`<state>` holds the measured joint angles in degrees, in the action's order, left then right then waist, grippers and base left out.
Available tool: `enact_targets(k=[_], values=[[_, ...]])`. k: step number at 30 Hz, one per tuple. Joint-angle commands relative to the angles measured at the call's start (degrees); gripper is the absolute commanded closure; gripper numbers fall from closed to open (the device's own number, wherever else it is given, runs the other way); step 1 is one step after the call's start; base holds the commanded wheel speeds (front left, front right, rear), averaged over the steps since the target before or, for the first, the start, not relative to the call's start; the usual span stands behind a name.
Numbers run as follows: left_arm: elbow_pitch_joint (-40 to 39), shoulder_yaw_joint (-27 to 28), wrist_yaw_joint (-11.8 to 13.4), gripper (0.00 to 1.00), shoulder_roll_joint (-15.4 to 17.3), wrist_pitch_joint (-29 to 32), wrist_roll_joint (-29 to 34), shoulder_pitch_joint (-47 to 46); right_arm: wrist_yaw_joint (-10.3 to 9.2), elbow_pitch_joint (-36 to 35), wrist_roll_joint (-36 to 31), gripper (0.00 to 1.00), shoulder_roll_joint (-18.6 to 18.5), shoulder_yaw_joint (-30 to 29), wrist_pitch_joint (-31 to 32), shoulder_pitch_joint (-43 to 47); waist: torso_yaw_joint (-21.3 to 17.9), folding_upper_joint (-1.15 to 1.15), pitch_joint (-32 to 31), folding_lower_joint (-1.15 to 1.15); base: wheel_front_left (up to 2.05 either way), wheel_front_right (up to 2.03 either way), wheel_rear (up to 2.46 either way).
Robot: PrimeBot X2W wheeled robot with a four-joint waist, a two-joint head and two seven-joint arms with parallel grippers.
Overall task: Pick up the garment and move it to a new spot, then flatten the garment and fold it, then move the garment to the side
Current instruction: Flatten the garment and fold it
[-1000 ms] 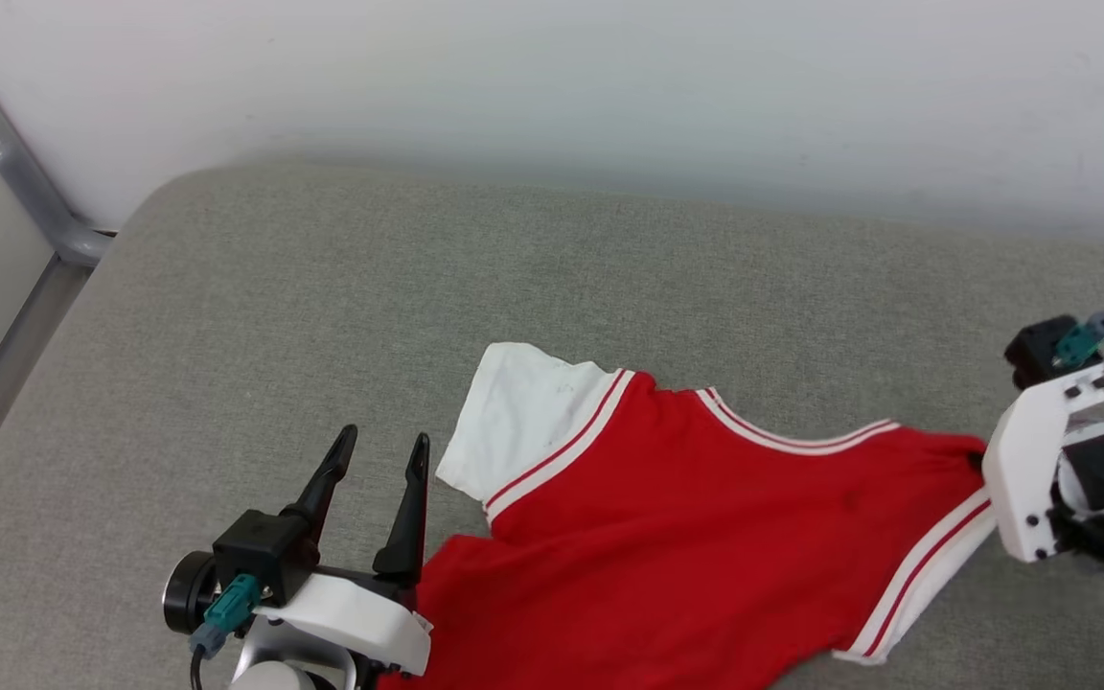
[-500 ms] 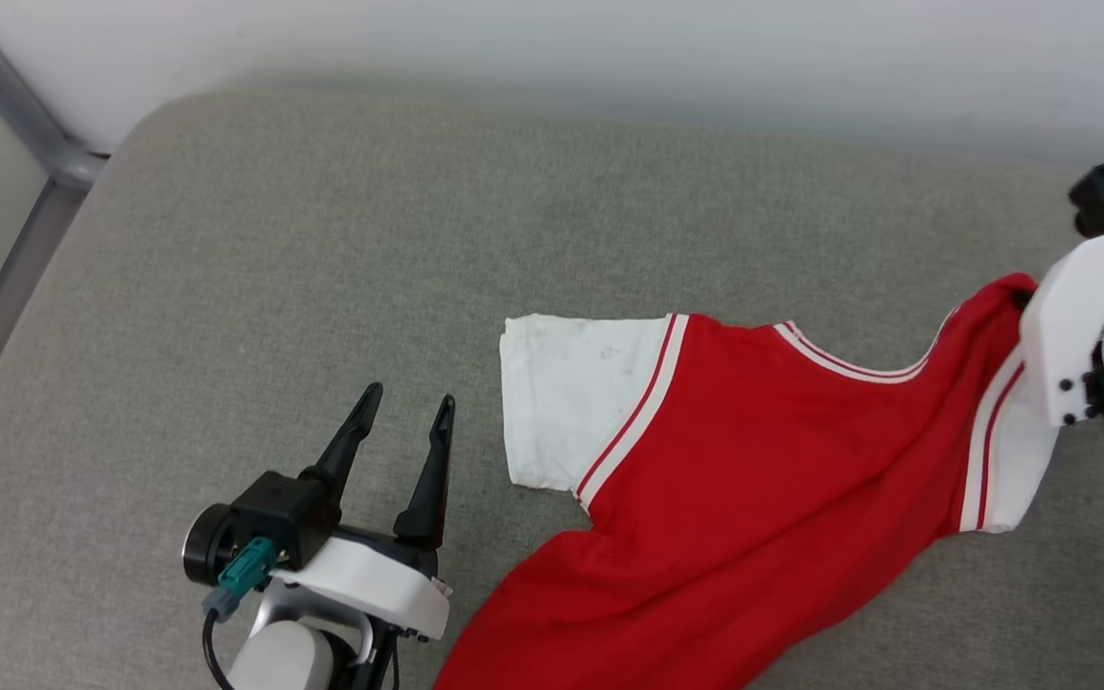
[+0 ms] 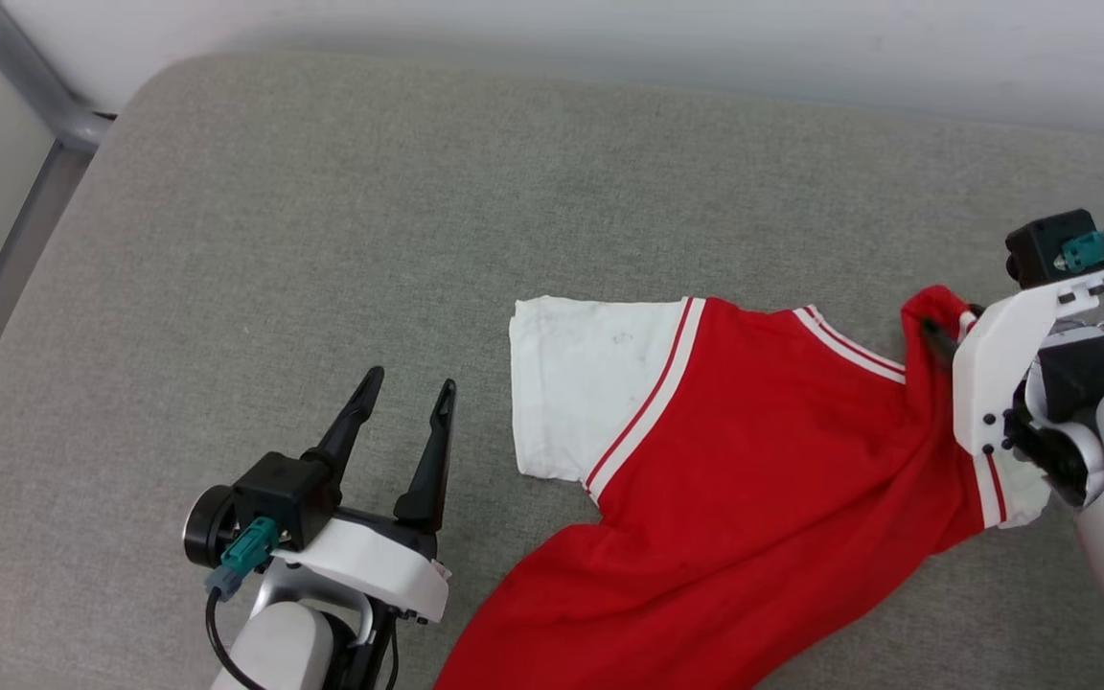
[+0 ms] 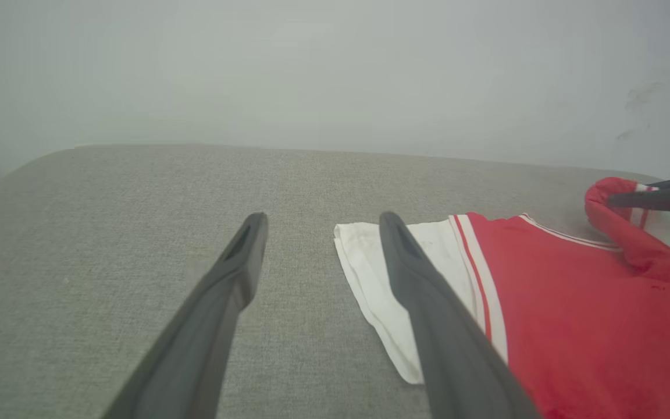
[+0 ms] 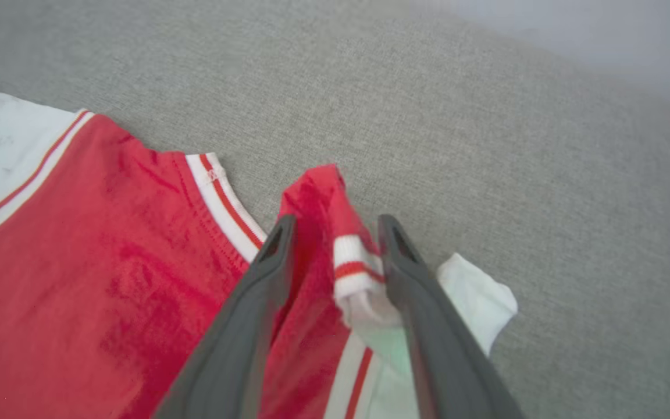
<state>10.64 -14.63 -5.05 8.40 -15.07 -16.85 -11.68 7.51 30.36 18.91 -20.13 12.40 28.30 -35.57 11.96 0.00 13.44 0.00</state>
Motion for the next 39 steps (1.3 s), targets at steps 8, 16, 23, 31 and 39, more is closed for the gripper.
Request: enact_targets(k=[8,16,23,31,39], values=[[1.17,1.43,-0.07,0.00,0.01,-0.12,0.97,2.34,-0.05,-0.54,-1.95,0.00,2.01,-3.32,-18.05,5.08,-2.74,0.00,-5.31,0.00,0.00,0.00,0.00],[1.67,2.87,1.34,0.00,0.74,-0.12,0.90,5.28,-0.04,-5.87,-6.64,0.00,6.12,-9.91,-29.48,14.16,-4.91,0.00,-10.48,0.00,0.00,0.00,0.00],[1.95,3.89,2.82,0.00,1.61,0.13,0.33,8.69,-0.04,-15.64,-10.24,0.00,9.97,-14.88,-30.79,25.81,-6.37,0.00,-14.39,0.00,0.00,0.00,0.00],[1.13,4.67,4.03,0.00,2.73,0.94,-0.21,11.09,-0.04,-29.27,-12.05,0.00,14.92,-18.75,-27.69,37.62,-7.71,0.00,-15.71,0.00,0.00,0.00,0.00],[0.52,4.49,4.53,0.00,3.66,1.94,-0.07,11.25,-0.03,-38.41,-12.13,0.00,17.06,-19.15,-25.12,44.67,-8.94,0.00,-15.96,0.00,0.00,0.00,0.00]])
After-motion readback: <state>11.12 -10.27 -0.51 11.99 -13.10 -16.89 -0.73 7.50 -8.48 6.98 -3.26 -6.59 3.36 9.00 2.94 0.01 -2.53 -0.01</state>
